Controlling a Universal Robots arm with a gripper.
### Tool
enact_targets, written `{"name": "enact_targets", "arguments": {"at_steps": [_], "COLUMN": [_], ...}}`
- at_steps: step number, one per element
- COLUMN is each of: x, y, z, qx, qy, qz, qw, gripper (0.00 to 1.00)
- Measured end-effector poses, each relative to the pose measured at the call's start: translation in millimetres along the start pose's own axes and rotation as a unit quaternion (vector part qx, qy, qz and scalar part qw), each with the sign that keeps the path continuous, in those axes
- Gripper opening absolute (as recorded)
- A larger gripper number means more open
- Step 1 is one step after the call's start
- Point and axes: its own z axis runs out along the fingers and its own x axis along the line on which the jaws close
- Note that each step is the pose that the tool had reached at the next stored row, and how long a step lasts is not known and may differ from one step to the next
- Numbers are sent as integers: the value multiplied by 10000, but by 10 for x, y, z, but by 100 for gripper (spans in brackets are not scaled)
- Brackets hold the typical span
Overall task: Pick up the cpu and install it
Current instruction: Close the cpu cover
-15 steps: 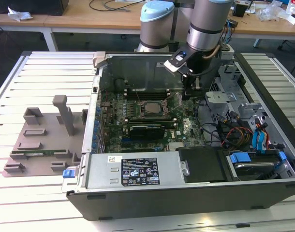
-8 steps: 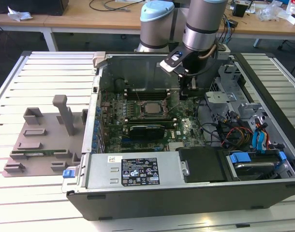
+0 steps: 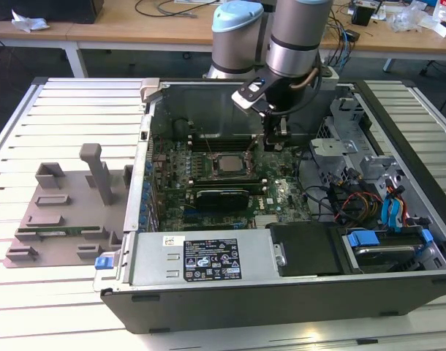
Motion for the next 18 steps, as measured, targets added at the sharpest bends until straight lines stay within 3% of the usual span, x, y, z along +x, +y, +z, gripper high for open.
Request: {"name": "enact_targets", "arguments": {"at_steps": [18], "x": [15], "y": [-479], "z": [14], "qx": [-3], "qy": [0], "qz": [0], "qw": [10000], "gripper": [11]}}
